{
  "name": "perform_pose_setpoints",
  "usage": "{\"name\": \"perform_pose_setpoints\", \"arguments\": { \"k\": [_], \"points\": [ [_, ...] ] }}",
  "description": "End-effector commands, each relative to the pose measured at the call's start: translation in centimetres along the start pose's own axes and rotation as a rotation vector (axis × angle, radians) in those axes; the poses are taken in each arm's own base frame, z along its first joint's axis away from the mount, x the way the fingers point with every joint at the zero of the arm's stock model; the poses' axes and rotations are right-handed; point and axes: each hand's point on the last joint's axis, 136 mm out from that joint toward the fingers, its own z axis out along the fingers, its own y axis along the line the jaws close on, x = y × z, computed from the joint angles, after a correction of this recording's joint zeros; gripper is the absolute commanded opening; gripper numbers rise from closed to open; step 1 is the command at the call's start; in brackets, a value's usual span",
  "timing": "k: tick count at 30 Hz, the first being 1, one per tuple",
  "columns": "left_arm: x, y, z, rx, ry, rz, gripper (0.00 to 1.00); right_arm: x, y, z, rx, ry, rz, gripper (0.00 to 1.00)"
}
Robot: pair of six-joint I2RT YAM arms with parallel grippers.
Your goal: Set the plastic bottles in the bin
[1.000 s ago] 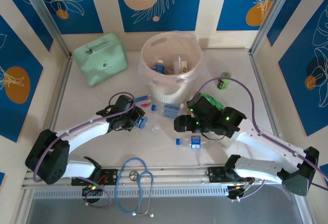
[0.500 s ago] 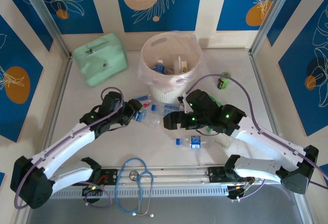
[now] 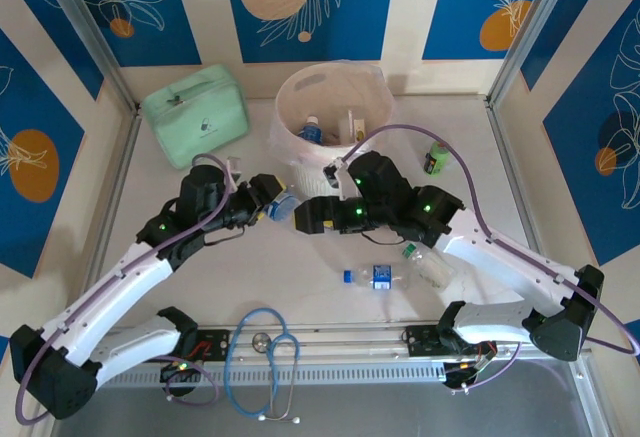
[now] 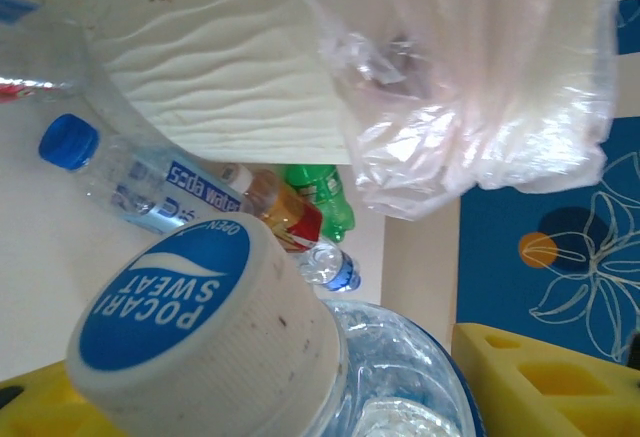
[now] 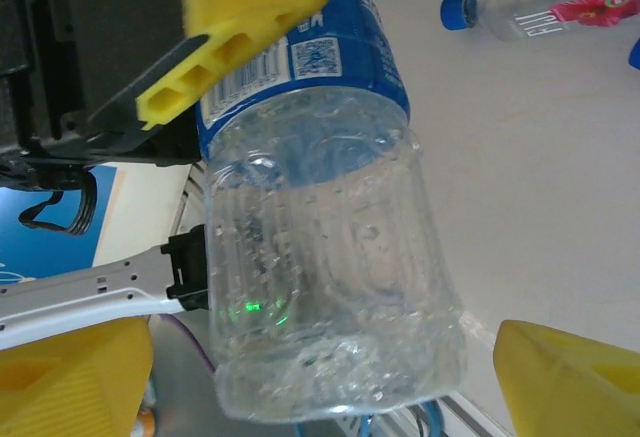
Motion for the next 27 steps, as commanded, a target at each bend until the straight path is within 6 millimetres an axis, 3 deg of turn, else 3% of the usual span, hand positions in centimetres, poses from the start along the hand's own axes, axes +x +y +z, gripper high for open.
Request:
{"name": "perform_pose_setpoints", "arguments": {
  "k": [1, 14, 22, 27],
  "points": [
    [-0.4, -3.5, -1.6, 0.138, -0.026, 0.058, 0.55, -0.4, 1.3, -0.3, -0.051, 0.004, 0.004, 0.86],
    [-0.3, -5.7, -1.6, 0.263, -0.017, 0.071, 0.55, -0.6, 2.5, 0.5, -0.120, 0.016, 0.015, 0.80],
    [-0.2, -5.1, -1.5, 0.246, -0.016, 0.076, 0.56, -0.7, 2.6, 0.6, -0.119, 0.014, 0.014, 0.68],
    [-0.3, -4.5, -1.3, 0.221, -0.030, 0.068, 0.65, -0.6, 2.6, 0.5, -0.112, 0.008, 0.013, 0.61]
  ]
}}
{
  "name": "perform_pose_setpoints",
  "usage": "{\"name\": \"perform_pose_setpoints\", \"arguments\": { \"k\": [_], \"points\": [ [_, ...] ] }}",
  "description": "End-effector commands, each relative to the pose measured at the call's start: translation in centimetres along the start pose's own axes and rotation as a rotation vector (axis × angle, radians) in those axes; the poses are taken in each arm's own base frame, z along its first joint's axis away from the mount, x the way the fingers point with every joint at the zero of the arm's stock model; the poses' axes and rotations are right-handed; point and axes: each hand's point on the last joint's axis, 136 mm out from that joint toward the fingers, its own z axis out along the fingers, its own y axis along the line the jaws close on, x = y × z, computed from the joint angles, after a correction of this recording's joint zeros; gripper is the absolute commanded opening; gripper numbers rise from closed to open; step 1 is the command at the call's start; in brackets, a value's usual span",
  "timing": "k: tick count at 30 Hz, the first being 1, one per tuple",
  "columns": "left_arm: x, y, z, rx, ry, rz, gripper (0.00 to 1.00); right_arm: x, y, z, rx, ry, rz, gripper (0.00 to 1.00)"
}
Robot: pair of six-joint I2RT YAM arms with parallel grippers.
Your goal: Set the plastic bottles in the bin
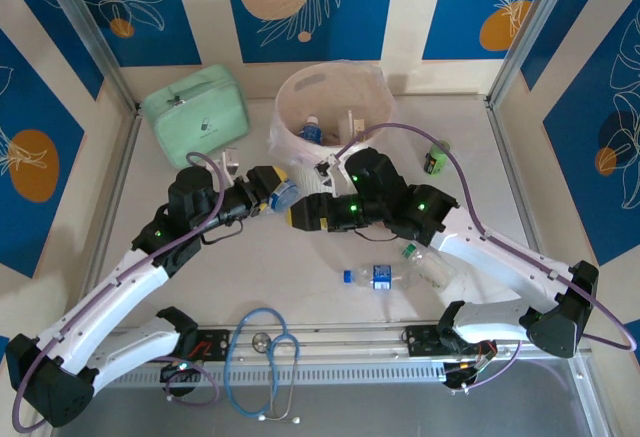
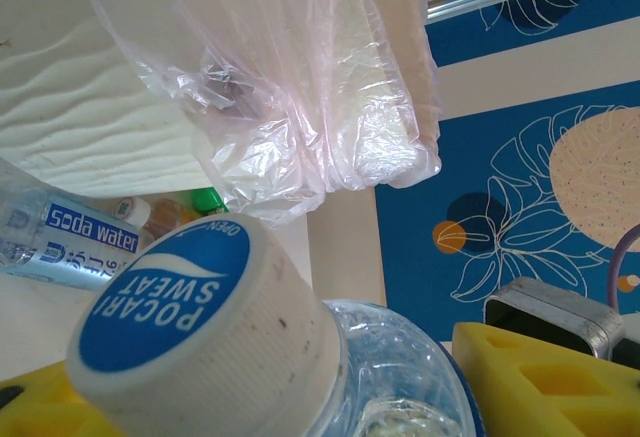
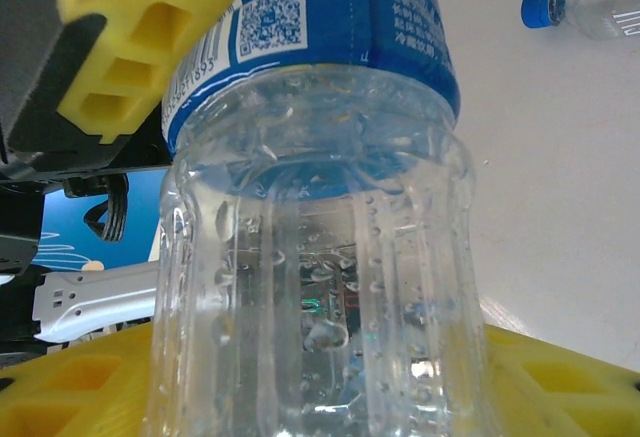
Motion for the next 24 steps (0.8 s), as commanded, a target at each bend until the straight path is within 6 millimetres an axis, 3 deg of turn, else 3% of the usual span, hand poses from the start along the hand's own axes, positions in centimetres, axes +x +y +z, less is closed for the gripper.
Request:
{"name": "perform_pose_setpoints", "arguments": {
  "k": [1, 4, 10, 13, 20, 24],
  "points": [
    [0.0, -0.6, -0.3, 0.029, -0.003, 0.013, 0.70, -0.1, 0.4, -0.2, 0.000, -0.005, -0.003, 0.60],
    [-0.2, -0.6, -0.3, 0.025, -0.014, 0.016, 0.80, -0.1, 0.4, -0.4, 0.004, -0.009, -0.009, 0.58],
    [-0.5, -1.8, -0.3, 0.051, -0.016, 0.052, 0.89, -0.3, 0.4, -0.7, 0.015, -0.017, -0.018, 0.56],
    [-1.4, -3.0, -1.6, 0.039, -0.060, 0.139, 0.98, -1.0, 0.7, -1.3, 0.030, -0.039, -0.039, 0.56],
    [-5.7, -2.7, -8.8, -0.253, -0.304, 0.351, 1.00, -6.2, 2.1, -5.3, 0.081, -0.194, -0.091, 0.57],
    [-5.9, 0.1, -9.4, -0.385, -0.310, 0.330, 1.00, -10.7, 1.9, -8.1, 0.114, -0.302, -0.092, 0.57]
  ]
}}
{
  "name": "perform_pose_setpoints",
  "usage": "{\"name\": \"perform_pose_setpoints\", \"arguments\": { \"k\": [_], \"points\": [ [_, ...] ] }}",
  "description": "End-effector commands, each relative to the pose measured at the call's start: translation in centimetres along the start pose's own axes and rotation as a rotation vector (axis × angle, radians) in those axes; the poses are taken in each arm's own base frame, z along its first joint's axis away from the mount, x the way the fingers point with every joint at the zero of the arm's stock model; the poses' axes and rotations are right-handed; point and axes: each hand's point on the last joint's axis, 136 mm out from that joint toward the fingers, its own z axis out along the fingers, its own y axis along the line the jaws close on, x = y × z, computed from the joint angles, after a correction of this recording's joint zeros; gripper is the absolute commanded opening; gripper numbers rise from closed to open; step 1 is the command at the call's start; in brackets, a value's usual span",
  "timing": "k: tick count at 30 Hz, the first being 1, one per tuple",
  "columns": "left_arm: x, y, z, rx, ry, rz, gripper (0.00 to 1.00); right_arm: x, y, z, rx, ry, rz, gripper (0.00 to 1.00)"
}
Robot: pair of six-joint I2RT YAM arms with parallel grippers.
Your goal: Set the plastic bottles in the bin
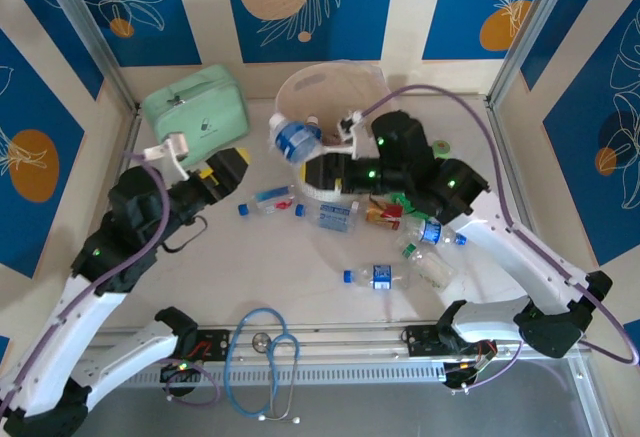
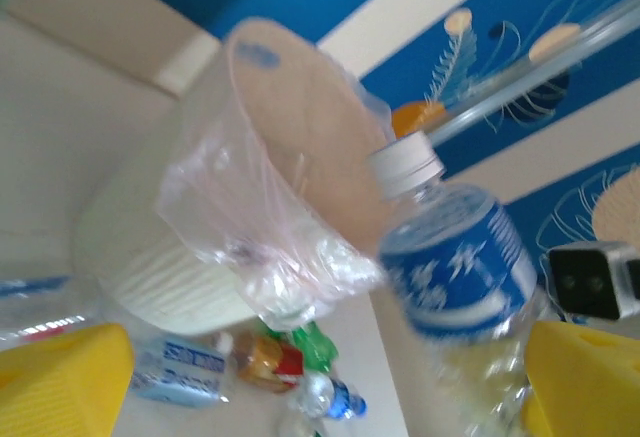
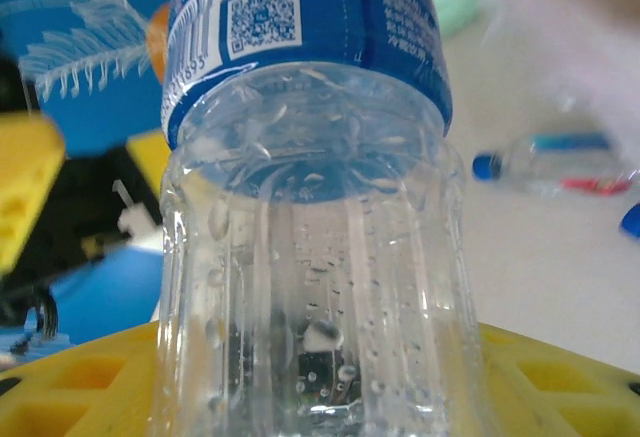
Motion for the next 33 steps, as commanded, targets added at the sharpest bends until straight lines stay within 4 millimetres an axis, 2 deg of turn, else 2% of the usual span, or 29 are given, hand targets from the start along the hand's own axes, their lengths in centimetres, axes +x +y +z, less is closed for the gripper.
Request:
{"name": "perform_pose_setpoints", "arguments": {
  "k": [1, 6, 12, 17, 20, 24, 28, 33],
  "points": [
    [1.9, 5.6, 0.5, -0.238, 0.055, 0.060, 1.00, -3.6, -0.9, -1.3, 0.062, -0.078, -0.036, 0.57],
    [5.0, 7.2, 2.1, -0.233, 0.147, -0.006, 1.00, -8.7, -3.2, -2.5, 0.181, -0.186, -0.049, 0.57],
    [5.6, 7.3, 2.7, -0.225, 0.169, -0.003, 0.99, -12.1, -7.7, -2.5, 0.319, -0.229, -0.026, 0.57],
    [5.7, 7.6, 2.8, -0.244, 0.175, 0.016, 0.99, -13.1, -10.6, -1.6, 0.360, -0.209, 0.004, 0.57],
    [5.9, 7.9, 3.0, -0.248, 0.181, 0.017, 0.98, -13.4, -12.1, -1.2, 0.388, -0.200, 0.019, 0.63],
    [6.2, 8.1, 3.2, -0.253, 0.191, 0.011, 0.98, -14.0, -13.6, -1.6, 0.424, -0.203, 0.045, 0.76],
    [6.4, 8.3, 3.3, -0.255, 0.196, 0.010, 0.98, -14.4, -13.8, -2.8, 0.438, -0.226, 0.051, 0.80],
    [6.5, 8.3, 3.4, -0.257, 0.199, 0.006, 0.97, -14.4, -12.6, -5.0, 0.439, -0.264, 0.038, 0.81]
  ]
}}
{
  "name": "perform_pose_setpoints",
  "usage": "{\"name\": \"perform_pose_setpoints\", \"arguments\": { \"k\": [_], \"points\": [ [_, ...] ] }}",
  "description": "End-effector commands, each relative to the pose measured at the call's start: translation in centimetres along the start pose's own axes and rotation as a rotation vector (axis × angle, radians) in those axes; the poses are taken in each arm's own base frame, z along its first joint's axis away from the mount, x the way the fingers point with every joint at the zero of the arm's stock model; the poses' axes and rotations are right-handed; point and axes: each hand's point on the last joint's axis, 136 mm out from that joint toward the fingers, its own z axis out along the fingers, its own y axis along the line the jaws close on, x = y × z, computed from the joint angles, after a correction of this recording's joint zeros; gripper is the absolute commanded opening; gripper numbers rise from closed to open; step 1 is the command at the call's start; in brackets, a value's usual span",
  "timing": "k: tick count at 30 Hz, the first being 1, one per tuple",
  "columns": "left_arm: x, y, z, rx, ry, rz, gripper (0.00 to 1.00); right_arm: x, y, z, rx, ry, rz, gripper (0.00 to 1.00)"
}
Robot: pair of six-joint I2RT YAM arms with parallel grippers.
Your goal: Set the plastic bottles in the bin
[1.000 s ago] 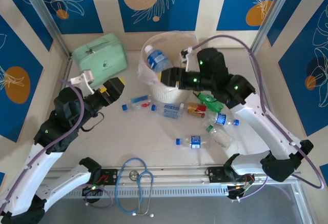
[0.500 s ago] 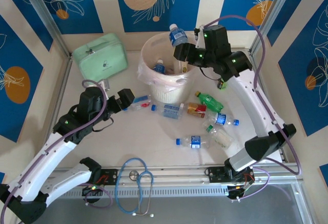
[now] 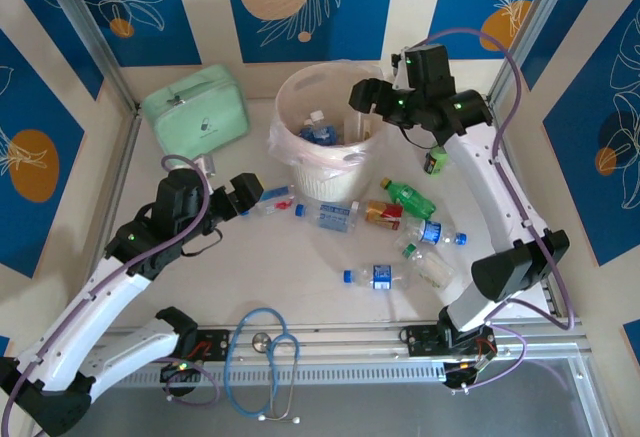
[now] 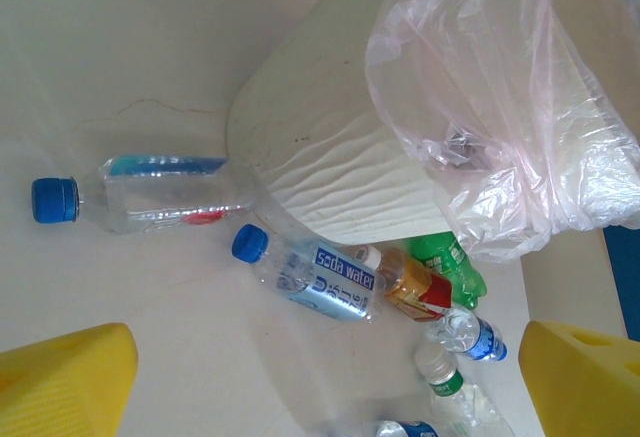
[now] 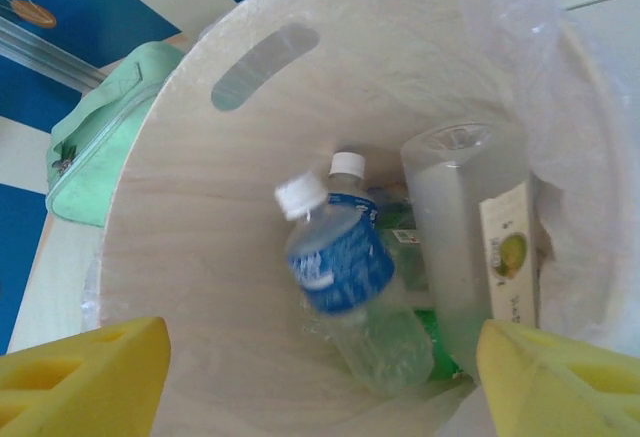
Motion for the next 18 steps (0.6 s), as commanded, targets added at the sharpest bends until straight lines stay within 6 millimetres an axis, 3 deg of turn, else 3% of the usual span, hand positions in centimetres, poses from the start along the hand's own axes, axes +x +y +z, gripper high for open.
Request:
{"name": "perform_pose_setpoints", "arguments": {
  "k": [1, 5, 9, 13, 18],
  "points": [
    [0.0, -0.1, 0.1, 0.011, 0.004, 0.003, 0.97, -1.2, 1.1, -4.3, -0.017, -0.081, -0.028, 0.81],
    [0.1, -0.1, 0.2, 0.011, 0.008, 0.002, 0.97, -0.8, 0.9, -7.4, -0.010, -0.132, -0.033, 0.82],
    [0.3, 0.0, 0.3, 0.013, 0.015, -0.001, 0.96, 0.9, -0.8, -9.7, 0.041, -0.153, -0.023, 0.82],
    [0.5, 0.1, 0.4, 0.014, 0.023, -0.004, 0.95, 4.2, -4.3, -10.9, 0.121, -0.135, 0.019, 0.85],
    [0.9, 0.4, 0.5, 0.014, 0.031, -0.009, 0.94, 9.6, -10.6, -10.8, 0.242, -0.047, 0.151, 0.86]
  ]
}}
